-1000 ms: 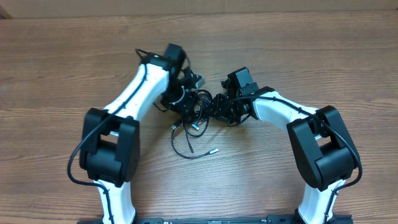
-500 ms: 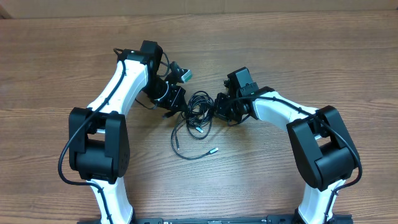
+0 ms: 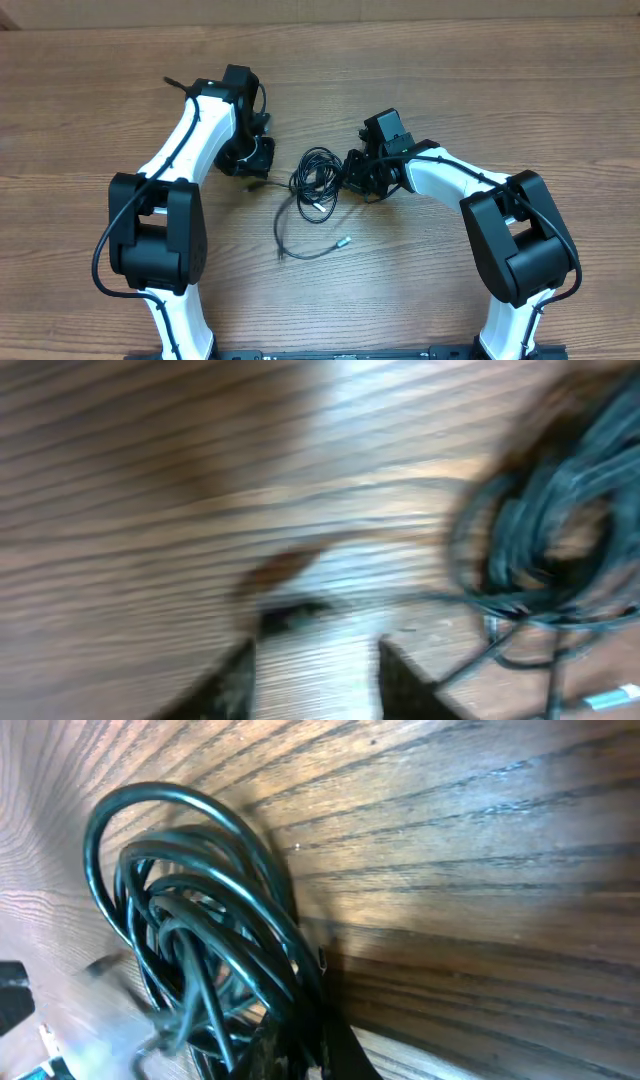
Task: Untangle cables
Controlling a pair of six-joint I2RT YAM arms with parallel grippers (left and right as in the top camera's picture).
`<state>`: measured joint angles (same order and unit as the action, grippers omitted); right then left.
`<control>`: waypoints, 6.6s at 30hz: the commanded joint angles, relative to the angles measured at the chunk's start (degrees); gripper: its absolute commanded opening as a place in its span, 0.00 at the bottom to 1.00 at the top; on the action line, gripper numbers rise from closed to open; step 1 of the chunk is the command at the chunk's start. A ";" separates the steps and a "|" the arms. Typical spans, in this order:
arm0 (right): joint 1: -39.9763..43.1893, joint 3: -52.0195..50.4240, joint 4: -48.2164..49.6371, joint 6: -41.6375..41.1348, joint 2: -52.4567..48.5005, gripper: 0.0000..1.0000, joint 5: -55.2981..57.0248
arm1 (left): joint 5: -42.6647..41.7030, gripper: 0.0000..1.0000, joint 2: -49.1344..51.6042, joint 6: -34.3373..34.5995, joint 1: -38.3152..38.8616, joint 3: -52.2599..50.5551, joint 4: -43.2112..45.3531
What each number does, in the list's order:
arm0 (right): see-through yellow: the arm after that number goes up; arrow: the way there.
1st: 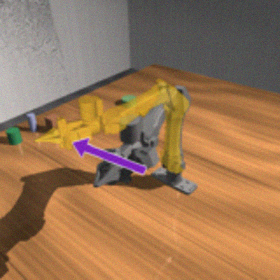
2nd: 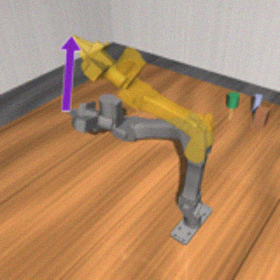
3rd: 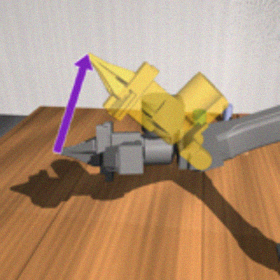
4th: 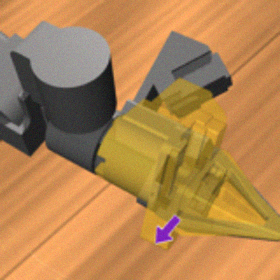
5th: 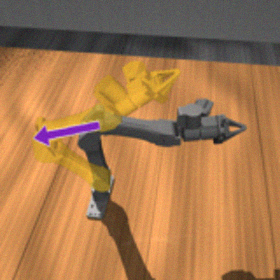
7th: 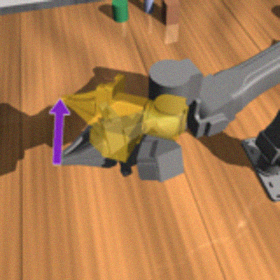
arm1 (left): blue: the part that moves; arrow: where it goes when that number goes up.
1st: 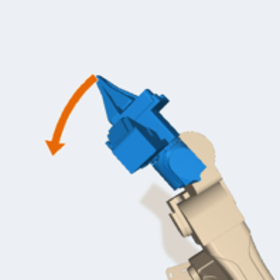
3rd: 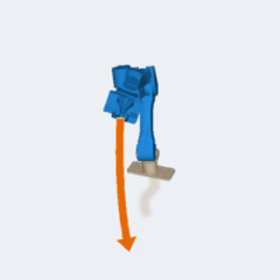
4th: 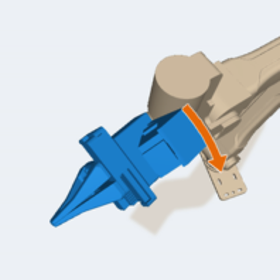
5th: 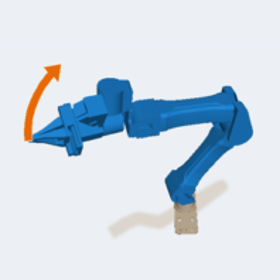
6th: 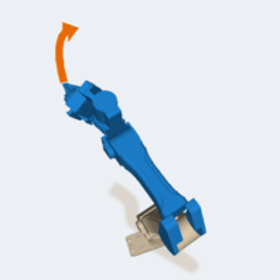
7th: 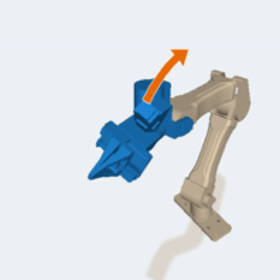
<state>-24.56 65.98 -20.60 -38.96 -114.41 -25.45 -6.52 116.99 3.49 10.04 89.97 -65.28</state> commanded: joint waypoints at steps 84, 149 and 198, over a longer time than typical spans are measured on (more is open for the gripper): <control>0.20 -0.76 -0.52 -0.04 -1.33 0.06 2.29 | -4.94 0.04 -4.66 -4.79 12.81 -8.46 12.81; 0.20 -0.76 -0.92 -0.02 -1.33 0.06 2.27 | 24.70 0.11 -6.95 22.49 7.65 -7.48 -7.10; 0.20 -0.76 -0.87 -0.04 -1.33 0.07 2.25 | -2.58 0.44 -2.86 14.53 3.28 -16.55 13.55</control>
<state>-24.84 65.98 -21.23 -39.00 -114.41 -25.89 -8.16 113.69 19.05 12.78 74.39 -52.47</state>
